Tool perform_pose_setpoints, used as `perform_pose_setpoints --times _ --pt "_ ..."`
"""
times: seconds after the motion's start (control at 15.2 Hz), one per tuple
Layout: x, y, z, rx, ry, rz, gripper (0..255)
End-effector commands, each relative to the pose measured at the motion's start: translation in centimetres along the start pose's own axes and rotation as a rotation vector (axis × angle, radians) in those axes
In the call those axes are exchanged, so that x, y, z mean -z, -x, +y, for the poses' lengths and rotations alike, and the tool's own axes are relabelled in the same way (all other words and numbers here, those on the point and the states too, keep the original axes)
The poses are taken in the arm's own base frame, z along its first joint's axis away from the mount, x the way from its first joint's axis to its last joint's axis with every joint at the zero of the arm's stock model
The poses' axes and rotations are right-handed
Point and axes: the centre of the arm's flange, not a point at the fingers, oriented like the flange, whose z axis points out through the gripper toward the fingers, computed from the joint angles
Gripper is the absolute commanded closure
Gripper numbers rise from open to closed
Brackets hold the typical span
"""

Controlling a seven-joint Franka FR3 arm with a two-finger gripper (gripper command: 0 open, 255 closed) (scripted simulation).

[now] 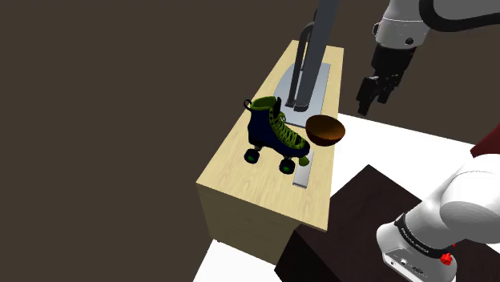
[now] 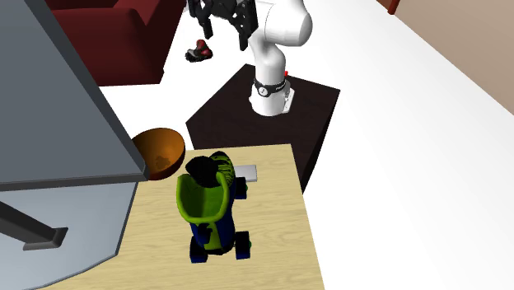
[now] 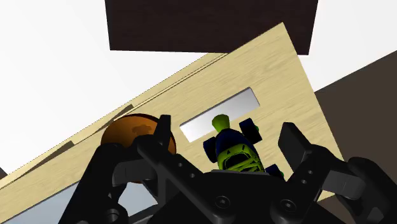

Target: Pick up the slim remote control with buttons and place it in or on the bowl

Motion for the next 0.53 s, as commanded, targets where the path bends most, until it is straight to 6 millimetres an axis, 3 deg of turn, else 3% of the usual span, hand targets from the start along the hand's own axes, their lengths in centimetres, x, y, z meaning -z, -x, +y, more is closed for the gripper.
perform_pose_setpoints --times 0.0,0.46 --pt "0.0 0.0 0.0 0.000 0.000 0.000 0" --pt "-8.5 -1.1 -2.8 -0.209 -0.030 0.031 0"
